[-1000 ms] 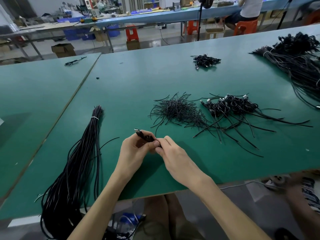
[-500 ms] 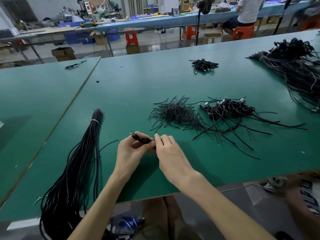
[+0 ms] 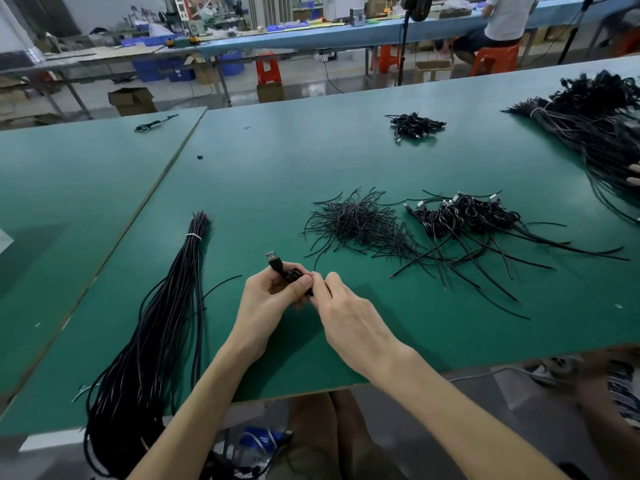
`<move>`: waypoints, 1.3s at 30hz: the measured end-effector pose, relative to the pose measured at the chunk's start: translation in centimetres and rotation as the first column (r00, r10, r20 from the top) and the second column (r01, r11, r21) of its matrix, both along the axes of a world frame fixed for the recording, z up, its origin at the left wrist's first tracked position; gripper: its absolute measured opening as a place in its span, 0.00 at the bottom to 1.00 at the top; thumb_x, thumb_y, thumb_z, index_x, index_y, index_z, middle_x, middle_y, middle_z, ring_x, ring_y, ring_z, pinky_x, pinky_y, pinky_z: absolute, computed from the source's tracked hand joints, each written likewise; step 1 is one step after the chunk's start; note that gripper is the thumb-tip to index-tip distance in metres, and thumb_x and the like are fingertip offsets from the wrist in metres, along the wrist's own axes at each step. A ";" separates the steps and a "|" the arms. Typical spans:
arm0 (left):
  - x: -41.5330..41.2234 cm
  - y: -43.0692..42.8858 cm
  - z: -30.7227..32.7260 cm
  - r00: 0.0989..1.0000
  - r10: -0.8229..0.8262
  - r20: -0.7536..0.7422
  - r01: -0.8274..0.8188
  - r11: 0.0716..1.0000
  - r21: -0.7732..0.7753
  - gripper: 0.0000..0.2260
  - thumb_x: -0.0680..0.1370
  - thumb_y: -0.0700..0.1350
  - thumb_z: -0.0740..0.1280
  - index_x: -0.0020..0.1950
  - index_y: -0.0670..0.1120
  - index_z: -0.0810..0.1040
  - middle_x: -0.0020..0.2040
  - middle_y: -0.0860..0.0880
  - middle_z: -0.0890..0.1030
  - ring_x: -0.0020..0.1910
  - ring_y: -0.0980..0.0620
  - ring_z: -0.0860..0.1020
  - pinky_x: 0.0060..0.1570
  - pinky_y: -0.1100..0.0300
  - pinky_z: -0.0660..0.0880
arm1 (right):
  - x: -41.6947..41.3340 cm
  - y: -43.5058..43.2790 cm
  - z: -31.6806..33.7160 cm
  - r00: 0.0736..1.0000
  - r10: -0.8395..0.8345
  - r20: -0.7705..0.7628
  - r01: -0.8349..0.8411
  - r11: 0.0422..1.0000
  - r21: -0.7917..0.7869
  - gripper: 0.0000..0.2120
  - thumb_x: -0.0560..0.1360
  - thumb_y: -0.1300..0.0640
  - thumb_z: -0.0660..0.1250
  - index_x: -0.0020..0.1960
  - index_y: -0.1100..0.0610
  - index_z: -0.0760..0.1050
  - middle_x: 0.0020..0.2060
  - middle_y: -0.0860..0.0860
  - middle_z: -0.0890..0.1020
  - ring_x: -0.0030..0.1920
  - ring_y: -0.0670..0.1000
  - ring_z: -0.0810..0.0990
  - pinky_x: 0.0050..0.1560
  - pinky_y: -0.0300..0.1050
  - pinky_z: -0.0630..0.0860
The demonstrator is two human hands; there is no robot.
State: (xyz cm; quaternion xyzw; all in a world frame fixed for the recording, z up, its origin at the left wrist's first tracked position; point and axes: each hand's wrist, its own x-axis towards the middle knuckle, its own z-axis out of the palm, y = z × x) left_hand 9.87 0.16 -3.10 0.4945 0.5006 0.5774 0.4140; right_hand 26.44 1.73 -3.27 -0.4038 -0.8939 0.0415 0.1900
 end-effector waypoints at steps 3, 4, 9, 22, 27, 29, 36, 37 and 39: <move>0.0 0.1 -0.1 0.999 -0.023 -0.031 0.023 1.000 -0.001 0.02 0.79 0.40 0.73 0.50 0.42 0.83 0.43 0.45 0.85 0.38 0.49 0.80 0.42 0.60 0.78 | 0.6 0.2 0.4 0.994 0.035 -0.105 -0.042 0.997 -0.064 0.18 0.87 0.52 0.55 0.72 0.61 0.69 0.46 0.49 0.68 0.35 0.46 0.67 0.33 0.43 0.64; 0.0 0.0 -0.1 0.999 -0.030 -0.037 0.031 1.000 0.000 0.03 0.79 0.40 0.73 0.51 0.42 0.83 0.43 0.45 0.84 0.39 0.49 0.80 0.42 0.59 0.78 | 0.6 0.3 0.5 0.989 0.029 -0.148 -0.042 0.995 -0.086 0.17 0.87 0.50 0.53 0.66 0.59 0.72 0.44 0.48 0.66 0.32 0.45 0.64 0.33 0.43 0.63; -0.1 -0.1 0.1 0.998 -0.061 -0.018 0.061 0.998 0.010 0.03 0.77 0.38 0.73 0.50 0.40 0.83 0.42 0.43 0.84 0.39 0.47 0.81 0.42 0.59 0.79 | 0.7 0.2 0.4 0.979 -0.015 -0.205 -0.012 0.991 -0.131 0.14 0.87 0.50 0.54 0.55 0.58 0.73 0.43 0.48 0.67 0.31 0.51 0.66 0.32 0.51 0.70; -1.0 1.0 0.9 0.977 -0.172 0.127 0.198 0.951 -0.236 0.20 0.68 0.48 0.80 0.55 0.41 0.81 0.46 0.42 0.84 0.45 0.45 0.83 0.49 0.59 0.81 | 1.1 0.5 1.0 0.958 -0.030 -0.286 -0.050 0.962 -0.270 0.13 0.87 0.54 0.53 0.51 0.59 0.71 0.45 0.50 0.70 0.38 0.56 0.73 0.43 0.57 0.75; -3.6 3.1 3.9 0.928 -0.370 0.048 0.369 0.891 -0.263 0.23 0.74 0.42 0.78 0.66 0.38 0.77 0.54 0.37 0.84 0.50 0.43 0.84 0.54 0.56 0.81 | 1.5 1.4 1.2 0.858 -0.154 -0.491 -0.076 0.906 -0.416 0.14 0.87 0.56 0.55 0.48 0.58 0.74 0.43 0.49 0.74 0.42 0.46 0.73 0.45 0.41 0.70; -4.2 4.1 4.9 0.912 -0.409 0.018 0.398 0.876 -0.272 0.18 0.78 0.38 0.74 0.67 0.37 0.77 0.55 0.35 0.83 0.51 0.42 0.84 0.54 0.56 0.80 | 1.9 1.6 1.4 0.788 -0.230 -0.571 -0.086 0.877 -0.472 0.14 0.87 0.56 0.56 0.47 0.59 0.75 0.37 0.43 0.74 0.36 0.41 0.71 0.40 0.35 0.66; -0.5 7.6 3.3 0.714 -0.077 -0.696 -0.154 0.952 -0.263 0.07 0.77 0.48 0.75 0.42 0.49 0.79 0.36 0.55 0.80 0.34 0.56 0.77 0.33 0.68 0.69 | 2.4 1.8 1.6 0.665 -0.339 -0.666 -0.106 0.839 -0.533 0.15 0.87 0.55 0.57 0.47 0.59 0.76 0.29 0.41 0.69 0.29 0.42 0.65 0.35 0.37 0.62; 0.0 7.8 3.1 0.674 -0.079 -0.734 -0.175 0.949 -0.263 0.09 0.76 0.49 0.77 0.41 0.49 0.79 0.36 0.55 0.80 0.34 0.57 0.77 0.34 0.67 0.70 | 2.4 1.8 1.6 0.665 -0.338 -0.666 -0.108 0.839 -0.533 0.15 0.87 0.55 0.57 0.47 0.59 0.75 0.29 0.41 0.69 0.30 0.42 0.65 0.35 0.37 0.62; 0.8 8.2 2.8 0.622 -0.110 -0.775 -0.199 0.935 -0.293 0.10 0.74 0.49 0.78 0.41 0.47 0.80 0.41 0.52 0.83 0.41 0.52 0.81 0.42 0.59 0.75 | 2.3 1.8 1.5 0.667 -0.334 -0.666 -0.111 0.839 -0.532 0.15 0.87 0.55 0.56 0.47 0.59 0.75 0.30 0.42 0.70 0.30 0.42 0.65 0.36 0.37 0.63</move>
